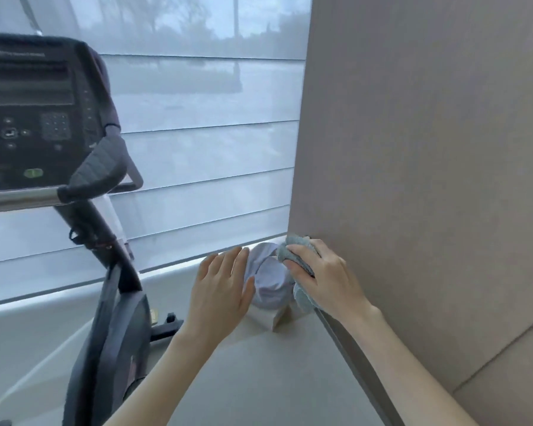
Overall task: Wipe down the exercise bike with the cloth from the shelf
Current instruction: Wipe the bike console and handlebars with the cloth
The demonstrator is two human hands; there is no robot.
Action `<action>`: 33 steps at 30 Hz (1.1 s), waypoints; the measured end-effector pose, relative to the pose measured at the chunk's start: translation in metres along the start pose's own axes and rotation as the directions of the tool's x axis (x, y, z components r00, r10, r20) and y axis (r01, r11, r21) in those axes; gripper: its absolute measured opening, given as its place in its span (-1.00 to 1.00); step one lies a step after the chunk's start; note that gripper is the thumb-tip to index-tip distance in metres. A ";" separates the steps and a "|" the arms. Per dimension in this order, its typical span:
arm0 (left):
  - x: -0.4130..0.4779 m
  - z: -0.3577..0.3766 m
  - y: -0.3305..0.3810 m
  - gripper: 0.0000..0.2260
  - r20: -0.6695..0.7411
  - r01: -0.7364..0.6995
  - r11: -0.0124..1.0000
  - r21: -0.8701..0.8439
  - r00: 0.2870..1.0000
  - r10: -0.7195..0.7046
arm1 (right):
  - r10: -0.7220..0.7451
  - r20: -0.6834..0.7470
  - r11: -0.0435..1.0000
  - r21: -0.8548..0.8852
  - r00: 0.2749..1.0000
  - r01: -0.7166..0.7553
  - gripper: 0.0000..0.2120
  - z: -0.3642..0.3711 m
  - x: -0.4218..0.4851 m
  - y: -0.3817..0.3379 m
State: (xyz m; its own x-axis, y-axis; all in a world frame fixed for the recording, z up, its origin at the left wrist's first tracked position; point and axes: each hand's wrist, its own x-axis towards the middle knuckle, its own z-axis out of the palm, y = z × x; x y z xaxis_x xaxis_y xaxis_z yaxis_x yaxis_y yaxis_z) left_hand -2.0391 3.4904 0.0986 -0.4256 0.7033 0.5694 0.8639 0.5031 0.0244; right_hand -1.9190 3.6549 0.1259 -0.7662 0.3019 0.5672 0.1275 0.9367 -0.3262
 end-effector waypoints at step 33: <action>0.296 0.091 -0.286 -0.61 -0.354 0.528 0.683 0.504 0.848 -0.395 | -0.550 -0.189 0.529 0.676 0.814 0.514 -0.79 0.299 0.512 0.013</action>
State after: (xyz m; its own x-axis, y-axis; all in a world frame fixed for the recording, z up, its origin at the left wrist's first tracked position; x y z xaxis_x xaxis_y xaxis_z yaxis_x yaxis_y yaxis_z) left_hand -2.4370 3.6005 0.1856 -0.6065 0.2202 0.7640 0.2298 0.9684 -0.0967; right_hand -2.4984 3.7680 0.1860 -0.5748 -0.2356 0.7837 -0.7518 0.5302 -0.3920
